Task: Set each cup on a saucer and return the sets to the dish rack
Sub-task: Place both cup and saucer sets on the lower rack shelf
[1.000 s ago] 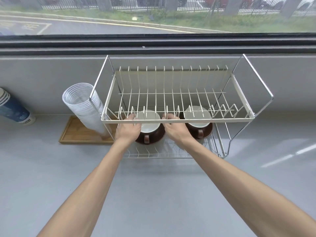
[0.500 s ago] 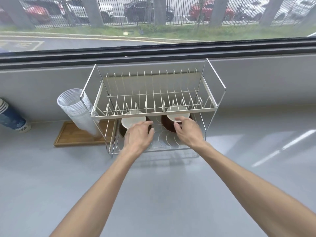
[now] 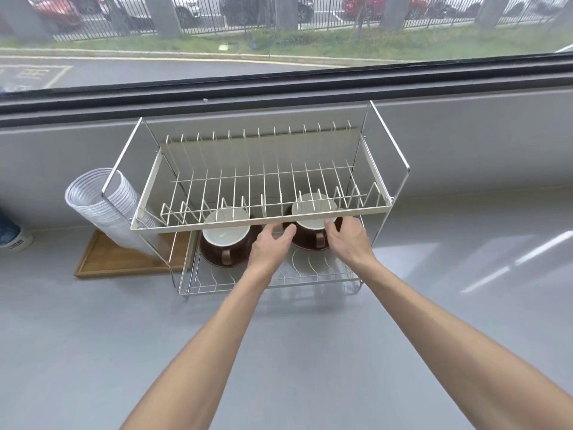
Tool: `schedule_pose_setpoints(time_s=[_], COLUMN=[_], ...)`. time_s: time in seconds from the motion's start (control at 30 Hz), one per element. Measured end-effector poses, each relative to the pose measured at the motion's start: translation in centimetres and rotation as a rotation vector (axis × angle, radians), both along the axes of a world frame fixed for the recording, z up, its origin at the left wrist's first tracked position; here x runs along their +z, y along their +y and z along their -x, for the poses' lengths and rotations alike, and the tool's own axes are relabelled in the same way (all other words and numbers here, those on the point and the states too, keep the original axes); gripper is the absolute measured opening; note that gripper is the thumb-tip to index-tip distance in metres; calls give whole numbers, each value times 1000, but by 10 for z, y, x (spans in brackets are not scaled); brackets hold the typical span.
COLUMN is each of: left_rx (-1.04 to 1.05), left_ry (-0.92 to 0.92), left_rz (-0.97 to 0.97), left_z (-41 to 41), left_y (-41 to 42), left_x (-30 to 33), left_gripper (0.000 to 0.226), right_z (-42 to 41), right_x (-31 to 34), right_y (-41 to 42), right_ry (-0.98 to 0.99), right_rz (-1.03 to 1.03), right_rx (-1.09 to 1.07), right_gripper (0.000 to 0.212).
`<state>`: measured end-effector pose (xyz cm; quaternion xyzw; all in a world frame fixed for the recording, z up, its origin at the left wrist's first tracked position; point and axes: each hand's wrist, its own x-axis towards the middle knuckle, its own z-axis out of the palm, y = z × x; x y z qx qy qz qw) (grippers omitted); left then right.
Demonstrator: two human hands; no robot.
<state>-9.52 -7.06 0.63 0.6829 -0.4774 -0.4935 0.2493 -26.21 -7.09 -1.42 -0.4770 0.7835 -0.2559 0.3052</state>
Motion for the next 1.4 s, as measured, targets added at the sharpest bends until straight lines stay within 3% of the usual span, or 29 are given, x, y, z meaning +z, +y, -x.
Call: schedule_pose_setpoints(time_s=[0.17, 0.3, 0.6, 0.8, 1.03, 1.4], left_rx=[111, 189, 257, 252, 252, 212], left_ry=[137, 183, 309, 304, 299, 246], left_rz=[-94, -101, -127, -103, -87, -133], left_z=[16, 28, 41, 40, 37, 34], left_y=[-20, -28, -33, -32, -20, -9], left_x=[-13, -23, -37, -38, -39, -41], left_gripper=[82, 68, 71, 70, 57, 58], right_z=[-1, 1, 7, 5, 3, 4], right_x=[-14, -15, -28, -29, -24, -25], right_y=[-16, -25, -35, -32, -22, -8], right_ry=[-86, -122, -109, -146, -104, -141], right_rz=[53, 41, -9, 24, -47, -14], right_rx=[-5, -44, -85, -98, -122, -63], right_gripper=[55, 46, 35, 43, 40, 37])
